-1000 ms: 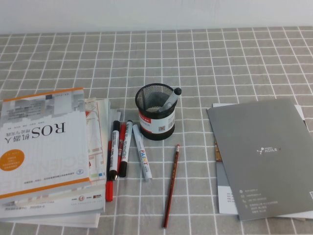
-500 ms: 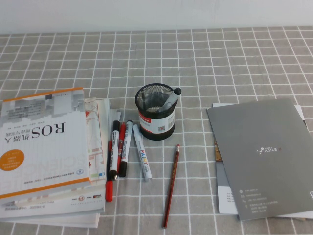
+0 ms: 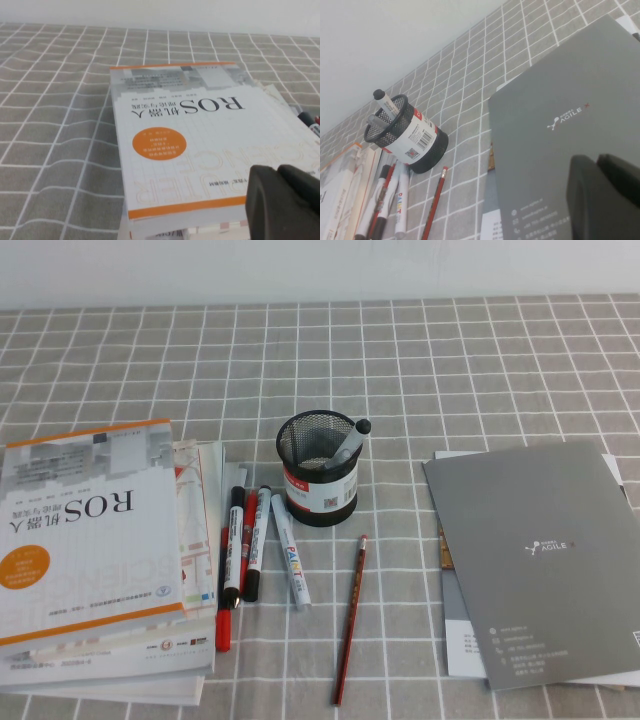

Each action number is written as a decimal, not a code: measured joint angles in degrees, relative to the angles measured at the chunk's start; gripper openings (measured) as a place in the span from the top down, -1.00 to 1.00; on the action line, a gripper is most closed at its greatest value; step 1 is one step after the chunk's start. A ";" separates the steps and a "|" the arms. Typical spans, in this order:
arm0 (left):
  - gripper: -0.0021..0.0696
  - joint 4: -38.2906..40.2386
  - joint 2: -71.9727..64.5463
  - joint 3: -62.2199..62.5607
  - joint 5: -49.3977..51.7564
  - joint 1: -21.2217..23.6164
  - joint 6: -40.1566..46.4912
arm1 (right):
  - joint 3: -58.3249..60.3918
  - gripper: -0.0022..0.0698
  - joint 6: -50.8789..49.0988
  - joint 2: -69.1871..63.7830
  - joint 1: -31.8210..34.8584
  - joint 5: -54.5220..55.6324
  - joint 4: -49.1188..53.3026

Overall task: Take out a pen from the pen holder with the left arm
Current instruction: 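Take a marker out of the pen holder and lay it on the table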

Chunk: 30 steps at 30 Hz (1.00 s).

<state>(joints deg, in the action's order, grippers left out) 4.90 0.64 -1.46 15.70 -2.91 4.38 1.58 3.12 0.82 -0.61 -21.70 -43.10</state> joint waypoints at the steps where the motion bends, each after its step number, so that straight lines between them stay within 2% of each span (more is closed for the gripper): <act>1: 0.95 0.00 0.00 0.00 -0.34 0.00 0.00 | 0.00 0.97 0.00 0.00 0.00 0.00 0.00; 8: 0.95 1.17 0.00 0.00 -3.26 0.00 -2.26 | 0.00 0.97 0.00 0.00 0.00 0.00 0.00; 20: 0.95 15.87 0.00 0.00 -13.98 0.00 -24.77 | 0.00 0.97 0.00 0.00 0.00 0.00 0.00; 23: 0.95 14.16 0.00 0.00 -15.70 0.00 -26.78 | 0.00 0.97 0.00 0.00 0.00 0.00 0.00; 30: 0.95 1.95 -0.14 1.34 -22.71 0.00 -32.57 | 0.00 0.97 0.00 0.00 0.00 0.00 0.00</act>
<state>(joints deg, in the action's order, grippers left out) 6.86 0.50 -0.12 -7.01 -2.91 -28.19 1.58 3.12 0.82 -0.61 -21.70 -43.10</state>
